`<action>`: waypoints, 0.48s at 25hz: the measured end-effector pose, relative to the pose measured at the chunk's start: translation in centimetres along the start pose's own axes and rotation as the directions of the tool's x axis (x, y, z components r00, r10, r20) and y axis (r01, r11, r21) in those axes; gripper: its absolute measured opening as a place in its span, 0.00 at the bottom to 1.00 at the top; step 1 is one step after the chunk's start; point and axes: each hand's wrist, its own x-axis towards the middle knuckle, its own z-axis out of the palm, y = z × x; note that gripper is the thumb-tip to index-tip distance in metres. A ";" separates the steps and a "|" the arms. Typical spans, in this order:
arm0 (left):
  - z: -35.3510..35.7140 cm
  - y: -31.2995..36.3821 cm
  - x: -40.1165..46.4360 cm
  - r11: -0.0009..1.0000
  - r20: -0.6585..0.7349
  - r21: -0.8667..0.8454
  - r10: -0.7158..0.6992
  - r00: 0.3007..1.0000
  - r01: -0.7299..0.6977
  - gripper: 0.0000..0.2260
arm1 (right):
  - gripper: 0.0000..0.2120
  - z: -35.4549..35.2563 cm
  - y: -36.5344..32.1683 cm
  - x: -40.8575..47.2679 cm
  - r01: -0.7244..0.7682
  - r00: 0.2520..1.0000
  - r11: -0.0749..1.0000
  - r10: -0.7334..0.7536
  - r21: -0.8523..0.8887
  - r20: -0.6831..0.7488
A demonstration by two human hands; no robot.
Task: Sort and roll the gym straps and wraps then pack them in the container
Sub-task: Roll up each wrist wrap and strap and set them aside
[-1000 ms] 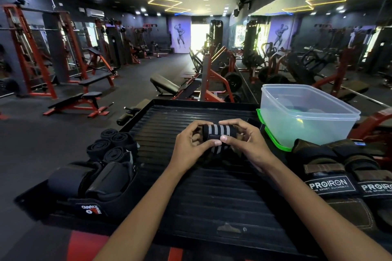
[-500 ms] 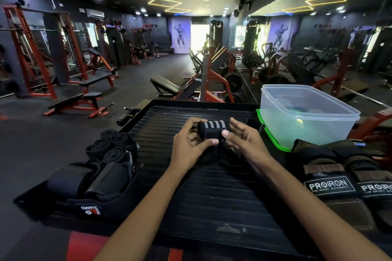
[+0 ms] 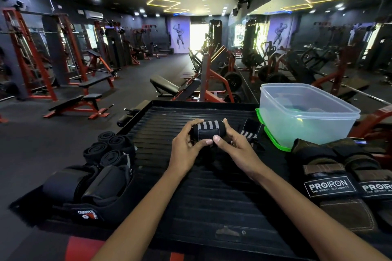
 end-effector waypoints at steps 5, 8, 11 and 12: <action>-0.1 0.0 0.0 1.000 0.002 -0.012 -0.017 1.000 0.017 0.23 | 0.31 -0.1 -0.3 0.0 -0.014 1.000 1.000 0.015 -0.015 0.012; 0.0 -0.2 -0.1 0.999 0.017 0.040 0.003 1.000 -0.004 0.23 | 0.31 -0.1 -0.3 0.0 0.001 1.000 1.000 -0.001 -0.014 0.001; -0.1 -0.3 -0.2 0.997 0.021 0.078 0.018 1.000 -0.020 0.23 | 0.31 -0.1 -0.1 0.0 0.014 1.000 1.000 -0.014 -0.012 0.002; -0.1 -0.3 -0.2 0.997 0.024 0.074 0.014 1.000 -0.016 0.22 | 0.30 -0.2 -0.1 0.0 0.010 1.000 1.000 -0.009 -0.017 0.014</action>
